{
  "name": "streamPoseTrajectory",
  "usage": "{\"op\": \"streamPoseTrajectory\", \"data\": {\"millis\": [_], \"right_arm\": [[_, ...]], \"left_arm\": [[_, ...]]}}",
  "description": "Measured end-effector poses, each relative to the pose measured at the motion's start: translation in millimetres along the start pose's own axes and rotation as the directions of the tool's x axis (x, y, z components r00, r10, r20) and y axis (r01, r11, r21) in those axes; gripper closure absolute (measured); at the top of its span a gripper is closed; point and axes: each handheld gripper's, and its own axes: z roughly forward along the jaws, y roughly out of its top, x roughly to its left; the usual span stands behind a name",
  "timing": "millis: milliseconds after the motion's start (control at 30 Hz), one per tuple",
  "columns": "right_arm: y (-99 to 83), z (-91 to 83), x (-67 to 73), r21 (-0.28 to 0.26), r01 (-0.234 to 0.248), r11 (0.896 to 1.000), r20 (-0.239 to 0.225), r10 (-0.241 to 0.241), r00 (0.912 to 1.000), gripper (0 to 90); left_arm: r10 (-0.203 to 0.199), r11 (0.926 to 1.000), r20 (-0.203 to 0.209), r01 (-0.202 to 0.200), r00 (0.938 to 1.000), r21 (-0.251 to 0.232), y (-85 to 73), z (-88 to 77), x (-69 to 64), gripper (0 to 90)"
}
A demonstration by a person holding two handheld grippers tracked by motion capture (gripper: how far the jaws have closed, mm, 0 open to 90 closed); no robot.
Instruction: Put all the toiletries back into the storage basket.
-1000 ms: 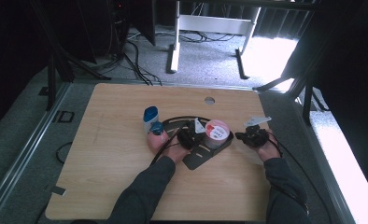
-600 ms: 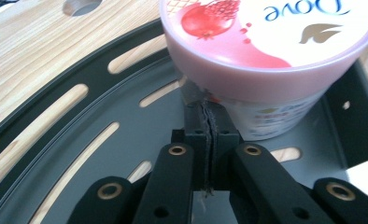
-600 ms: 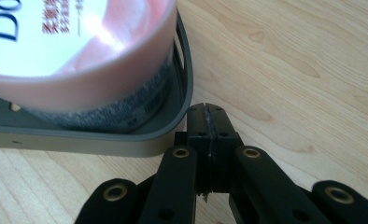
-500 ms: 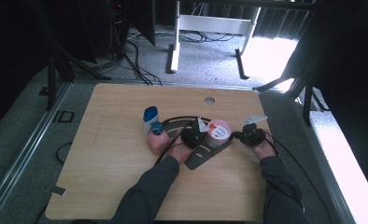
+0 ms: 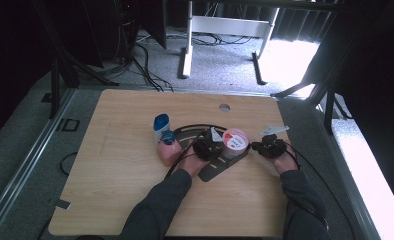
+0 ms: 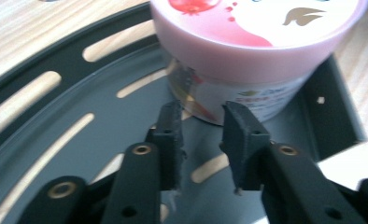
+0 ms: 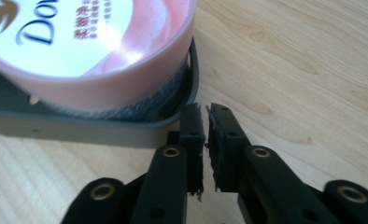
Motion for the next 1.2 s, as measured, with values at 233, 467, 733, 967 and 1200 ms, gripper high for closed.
{"op": "streamPoseTrajectory", "data": {"millis": [233,467,733,967,1200], "right_arm": [[-8.6,-11.4,11.7,-0.020,0.006,1.000,-0.003,-0.007,1.0000,76.2],[-17.7,-18.5,27.8,-0.033,0.010,0.999,-0.014,-0.011,0.9998,72.0],[-28.2,-25.8,45.4,-0.055,0.013,0.998,-0.001,-0.013,0.9999,71.1],[-42.7,-30.1,56.8,-0.081,-0.017,0.997,-0.006,0.017,0.9998,71.5],[-54.2,-27.3,67.6,-0.070,-0.019,0.997,-0.023,0.018,0.9996,70.9]], "left_arm": [[-0.007,0.9999,0.041,0.007,0.9991,-0.009,-5.5,-10.5,-5.0,59.3],[-0.026,0.9995,0.069,0.027,0.9973,-0.018,-15.4,-25.4,-3.0,55.2],[0.003,0.9997,0.094,-0.001,0.9956,-0.024,-27.3,-46.5,-4.9,55.5],[0.016,0.9998,0.094,-0.015,0.9954,-0.014,-39.9,-63.4,-5.3,57.7],[-0.007,0.9997,0.103,0.010,0.9947,-0.024,-55.1,-80.5,-2.0,58.0]]}}
